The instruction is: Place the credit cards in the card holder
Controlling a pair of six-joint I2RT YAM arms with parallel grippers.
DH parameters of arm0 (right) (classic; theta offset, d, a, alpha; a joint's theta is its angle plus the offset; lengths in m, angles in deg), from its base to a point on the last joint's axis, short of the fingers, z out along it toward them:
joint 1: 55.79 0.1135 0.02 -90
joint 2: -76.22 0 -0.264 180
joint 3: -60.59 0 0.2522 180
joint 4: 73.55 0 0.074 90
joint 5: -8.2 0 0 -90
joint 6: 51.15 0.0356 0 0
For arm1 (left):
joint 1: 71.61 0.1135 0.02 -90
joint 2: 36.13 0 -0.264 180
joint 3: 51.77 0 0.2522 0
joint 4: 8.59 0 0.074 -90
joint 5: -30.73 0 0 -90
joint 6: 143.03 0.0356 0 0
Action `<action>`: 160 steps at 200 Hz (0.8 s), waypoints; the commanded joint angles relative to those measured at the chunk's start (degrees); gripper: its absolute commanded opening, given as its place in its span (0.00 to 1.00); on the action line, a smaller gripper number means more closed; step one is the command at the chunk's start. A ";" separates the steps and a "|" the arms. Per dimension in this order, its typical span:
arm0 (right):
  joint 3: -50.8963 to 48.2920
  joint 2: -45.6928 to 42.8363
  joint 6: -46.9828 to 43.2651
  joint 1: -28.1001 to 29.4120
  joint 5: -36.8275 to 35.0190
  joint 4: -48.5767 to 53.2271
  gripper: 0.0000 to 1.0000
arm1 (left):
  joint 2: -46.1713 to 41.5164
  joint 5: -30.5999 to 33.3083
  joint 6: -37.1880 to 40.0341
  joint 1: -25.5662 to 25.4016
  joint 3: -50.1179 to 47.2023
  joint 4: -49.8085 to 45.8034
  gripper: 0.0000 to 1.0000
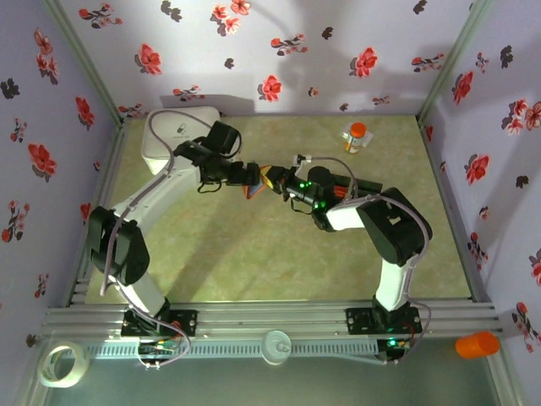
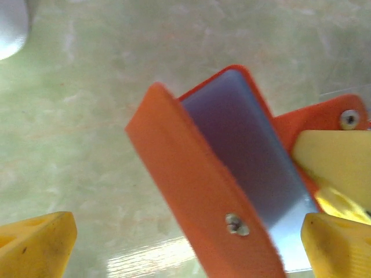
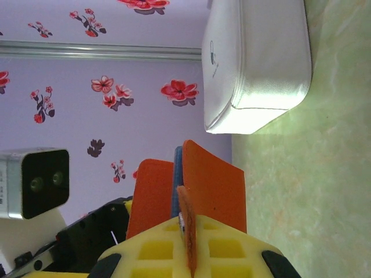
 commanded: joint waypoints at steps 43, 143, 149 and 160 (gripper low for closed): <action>-1.56 2.61 -0.53 0.30 -1.72 -3.63 0.00 | -4.56 5.16 1.00 0.17 -5.81 2.89 1.00; -5.04 3.20 -1.58 2.49 -5.78 -4.37 0.00 | -2.09 9.96 1.07 1.18 -11.31 1.99 1.00; -5.22 3.27 -1.81 2.86 -6.33 -4.20 0.00 | -1.95 9.96 1.17 1.18 -11.73 2.02 1.00; -5.54 3.44 -2.40 3.65 -7.49 -3.97 0.00 | -1.52 9.94 1.40 1.18 -12.33 2.02 1.00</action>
